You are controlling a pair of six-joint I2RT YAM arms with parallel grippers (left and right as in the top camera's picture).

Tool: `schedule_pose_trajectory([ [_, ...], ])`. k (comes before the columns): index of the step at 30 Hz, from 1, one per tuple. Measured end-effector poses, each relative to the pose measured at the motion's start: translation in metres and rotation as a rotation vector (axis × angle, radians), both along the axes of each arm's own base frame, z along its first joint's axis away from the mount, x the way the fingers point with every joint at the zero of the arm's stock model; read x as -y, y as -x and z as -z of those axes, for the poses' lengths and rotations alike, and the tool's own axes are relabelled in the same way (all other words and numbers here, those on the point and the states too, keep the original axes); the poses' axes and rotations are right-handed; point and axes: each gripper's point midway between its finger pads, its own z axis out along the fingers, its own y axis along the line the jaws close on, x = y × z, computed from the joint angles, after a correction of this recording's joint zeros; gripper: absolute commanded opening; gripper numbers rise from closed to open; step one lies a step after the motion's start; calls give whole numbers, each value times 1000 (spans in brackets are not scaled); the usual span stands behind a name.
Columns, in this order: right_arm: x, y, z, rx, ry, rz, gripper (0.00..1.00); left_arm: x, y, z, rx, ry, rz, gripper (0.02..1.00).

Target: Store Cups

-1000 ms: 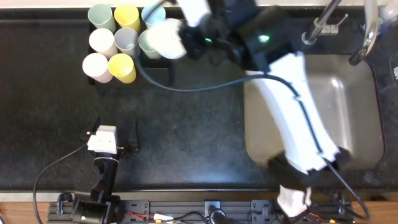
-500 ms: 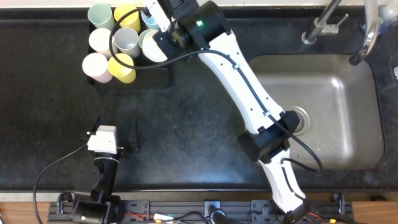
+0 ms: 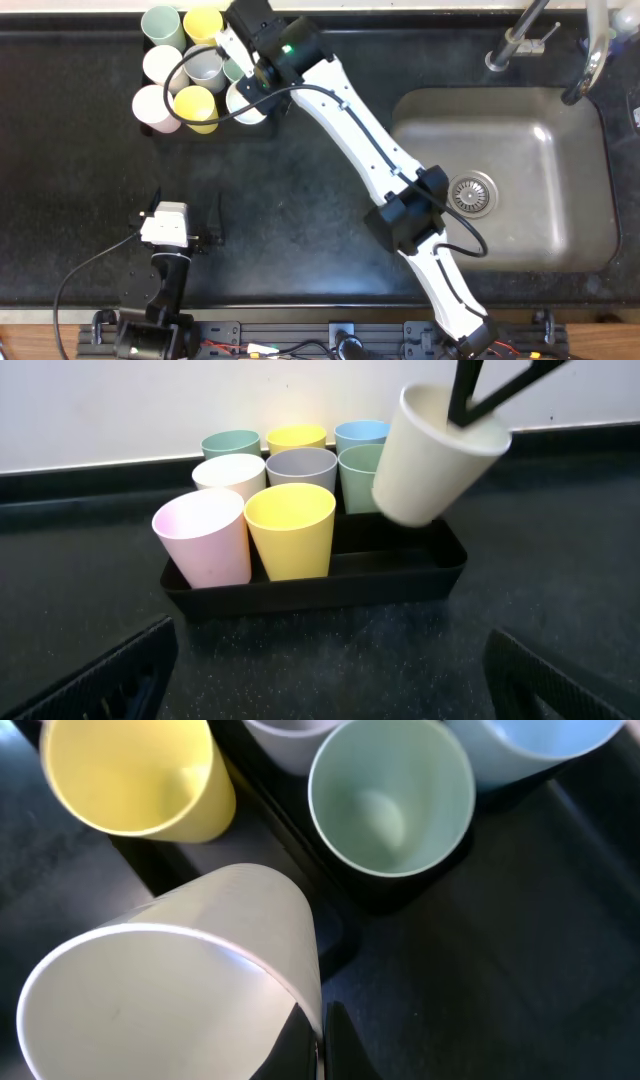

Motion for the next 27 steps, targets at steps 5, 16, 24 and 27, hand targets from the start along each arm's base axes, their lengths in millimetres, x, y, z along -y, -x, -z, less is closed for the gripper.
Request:
schedule_pose_trajectory([
  [5, 0, -2, 15, -16, 22, -2, 42, 0, 0, 0, 0, 0, 0, 1000],
  [16, -5, -8, 20, -3, 13, -1, 45, 0, 0, 0, 0, 0, 0, 998],
  [24, -3, -6, 24, -18, 26, -2, 42, 0, 0, 0, 0, 0, 0, 998],
  [27, -1, -4, 33, -37, 43, -3, 42, 0, 0, 0, 0, 0, 0, 1000],
])
